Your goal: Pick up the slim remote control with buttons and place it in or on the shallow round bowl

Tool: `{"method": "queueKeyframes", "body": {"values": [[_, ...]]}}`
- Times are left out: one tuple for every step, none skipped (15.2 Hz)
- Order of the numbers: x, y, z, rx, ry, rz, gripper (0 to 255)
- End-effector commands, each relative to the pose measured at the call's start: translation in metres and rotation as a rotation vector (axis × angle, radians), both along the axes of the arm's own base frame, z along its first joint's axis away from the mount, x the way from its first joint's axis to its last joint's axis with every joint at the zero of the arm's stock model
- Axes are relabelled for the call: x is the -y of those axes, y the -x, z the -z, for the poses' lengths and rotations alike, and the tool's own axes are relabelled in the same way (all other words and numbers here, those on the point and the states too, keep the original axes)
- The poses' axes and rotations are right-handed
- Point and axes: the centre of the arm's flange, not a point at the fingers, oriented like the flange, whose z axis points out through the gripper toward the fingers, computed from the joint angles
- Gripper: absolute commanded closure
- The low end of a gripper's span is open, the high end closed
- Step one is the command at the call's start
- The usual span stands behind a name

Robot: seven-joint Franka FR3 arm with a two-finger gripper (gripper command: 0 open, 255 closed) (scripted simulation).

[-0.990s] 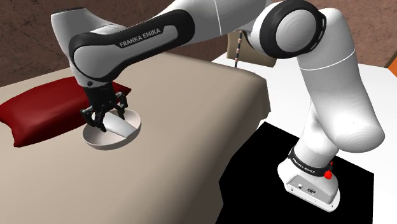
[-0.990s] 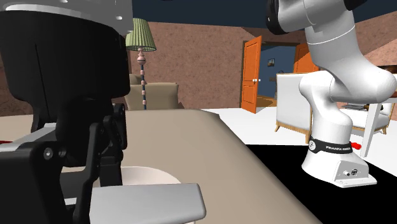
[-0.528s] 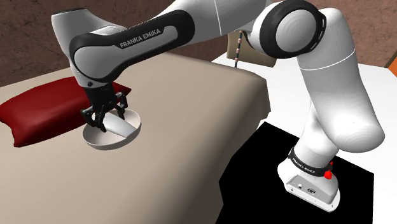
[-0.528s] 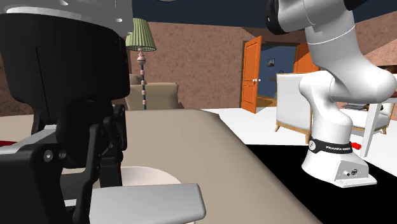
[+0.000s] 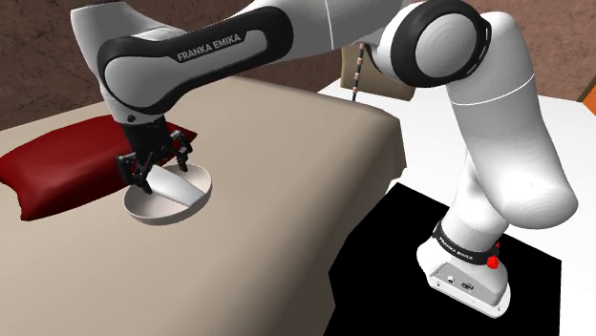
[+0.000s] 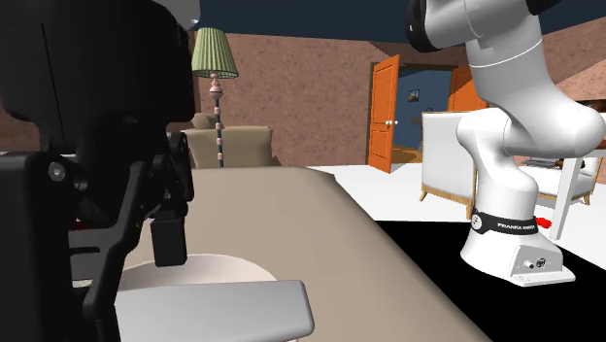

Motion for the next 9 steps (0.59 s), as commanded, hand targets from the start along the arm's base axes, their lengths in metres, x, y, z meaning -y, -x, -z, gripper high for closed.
{"method": "queueKeyframes", "body": {"values": [[0.001, 0.001, -0.024, 0.000, 0.000, 0.000, 0], [0.001, 0.001, -0.034, 0.000, 0.000, 0.000, 0], [0.001, 0.001, -0.034, 0.000, 0.000, 0.000, 0], [0.001, 0.001, -0.034, 0.000, 0.000, 0.000, 0], [0.001, 0.001, -0.034, 0.000, 0.000, 0.000, 0], [0.001, 0.001, -0.034, 0.000, 0.000, 0.000, 0], [0.001, 0.001, -0.034, 0.000, 0.000, 0.000, 0], [0.001, 0.001, -0.034, 0.000, 0.000, 0.000, 0], [0.001, 0.001, -0.034, 0.000, 0.000, 0.000, 0]]}}
